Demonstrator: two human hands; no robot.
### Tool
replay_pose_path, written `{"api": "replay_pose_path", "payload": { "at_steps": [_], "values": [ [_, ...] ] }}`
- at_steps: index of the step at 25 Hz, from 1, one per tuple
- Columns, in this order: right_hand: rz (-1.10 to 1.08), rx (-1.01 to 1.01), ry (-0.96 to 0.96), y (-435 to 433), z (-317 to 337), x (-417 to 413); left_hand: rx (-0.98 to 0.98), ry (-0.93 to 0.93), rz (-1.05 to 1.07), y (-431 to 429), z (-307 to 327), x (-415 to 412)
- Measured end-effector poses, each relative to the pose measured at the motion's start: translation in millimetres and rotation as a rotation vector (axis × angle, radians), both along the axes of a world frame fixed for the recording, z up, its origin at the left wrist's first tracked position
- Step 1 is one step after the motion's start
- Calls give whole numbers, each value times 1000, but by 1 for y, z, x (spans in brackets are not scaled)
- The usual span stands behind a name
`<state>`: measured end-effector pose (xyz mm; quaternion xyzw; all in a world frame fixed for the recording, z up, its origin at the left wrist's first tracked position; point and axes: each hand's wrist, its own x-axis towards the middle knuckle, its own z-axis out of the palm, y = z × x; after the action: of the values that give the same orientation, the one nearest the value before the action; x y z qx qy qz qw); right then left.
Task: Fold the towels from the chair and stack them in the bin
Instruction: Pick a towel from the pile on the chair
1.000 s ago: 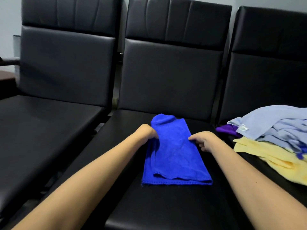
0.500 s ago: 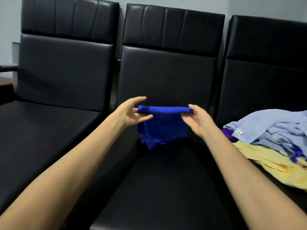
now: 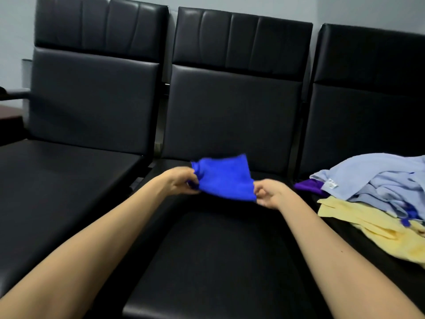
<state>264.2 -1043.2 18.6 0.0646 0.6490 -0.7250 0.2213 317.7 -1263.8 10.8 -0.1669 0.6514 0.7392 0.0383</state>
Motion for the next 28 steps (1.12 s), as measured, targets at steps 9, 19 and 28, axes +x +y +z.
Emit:
{"api": "replay_pose_path", "payload": {
  "at_steps": [9, 19, 28],
  "values": [
    [152, 854, 23, 10, -20, -1, -790, -506, -269, 7, 15, 11],
    [-125, 818, 356, -2, -49, -19, -849, -62, 197, 15, -29, -8],
    [-86, 796, 322, -1, -46, -18, -1326, -88, 160, 55, -41, -6]
  ]
}}
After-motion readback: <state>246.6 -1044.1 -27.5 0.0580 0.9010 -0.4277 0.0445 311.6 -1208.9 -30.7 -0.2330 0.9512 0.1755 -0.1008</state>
